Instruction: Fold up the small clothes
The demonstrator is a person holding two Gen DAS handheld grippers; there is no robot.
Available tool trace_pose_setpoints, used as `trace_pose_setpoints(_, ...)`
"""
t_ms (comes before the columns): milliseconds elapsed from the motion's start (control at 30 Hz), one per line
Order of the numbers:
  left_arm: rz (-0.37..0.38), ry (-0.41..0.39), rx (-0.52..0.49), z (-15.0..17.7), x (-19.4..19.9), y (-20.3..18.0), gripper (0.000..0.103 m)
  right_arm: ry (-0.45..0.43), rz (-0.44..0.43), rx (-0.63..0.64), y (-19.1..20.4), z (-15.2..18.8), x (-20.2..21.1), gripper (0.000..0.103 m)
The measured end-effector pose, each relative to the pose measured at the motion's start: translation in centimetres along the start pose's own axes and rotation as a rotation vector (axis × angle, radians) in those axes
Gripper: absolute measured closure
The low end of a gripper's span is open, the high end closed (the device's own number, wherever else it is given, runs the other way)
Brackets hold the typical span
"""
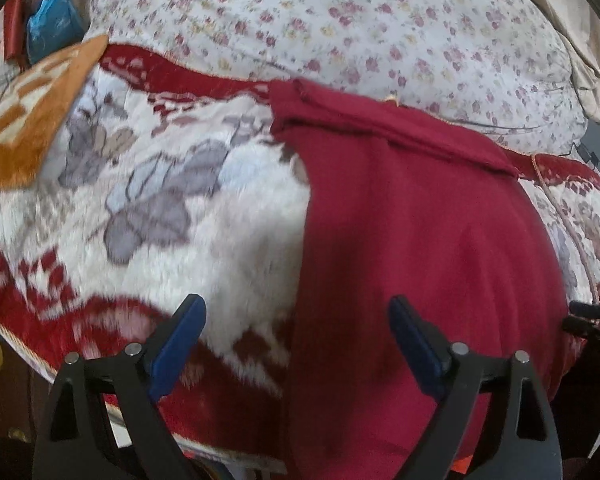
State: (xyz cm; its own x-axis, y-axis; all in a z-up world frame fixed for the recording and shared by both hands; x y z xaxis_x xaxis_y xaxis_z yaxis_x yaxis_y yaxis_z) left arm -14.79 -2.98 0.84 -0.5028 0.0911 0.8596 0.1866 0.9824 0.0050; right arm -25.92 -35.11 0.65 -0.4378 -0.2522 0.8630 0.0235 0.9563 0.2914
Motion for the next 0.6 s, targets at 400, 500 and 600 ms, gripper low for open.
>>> trace_pose_setpoints(400,0.004,0.047,-0.007,2.9,1.0,0.5,0.012,-0.042,-0.078,-0.152,-2.3,1.8,1.8,0.029)
trace_pose_setpoints(500,0.005,0.062,-0.031,4.0,1.2,0.4,0.012,-0.015,-0.087,-0.145,-2.0,2.8,2.0,0.029)
trace_pose_setpoints(600,0.014,0.084,-0.044,5.2,1.2,0.2,0.012,0.023,-0.114,-0.13,-1.6,3.9,1.7,0.029)
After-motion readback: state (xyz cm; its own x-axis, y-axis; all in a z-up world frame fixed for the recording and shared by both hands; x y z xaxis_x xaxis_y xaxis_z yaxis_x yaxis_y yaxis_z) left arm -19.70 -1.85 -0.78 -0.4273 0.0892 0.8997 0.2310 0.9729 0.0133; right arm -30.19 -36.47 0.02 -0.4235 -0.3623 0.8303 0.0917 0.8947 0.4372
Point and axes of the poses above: each gripper's, at about its wrist camera, not at the fingertips, and x roughly against the way its jaws point, y to its left, z to its underside, the point moved 6 cm from there along -x, roughly the way its jaws point, and after that the axes turned 9 degrees about -z, right-handed, at the moved point
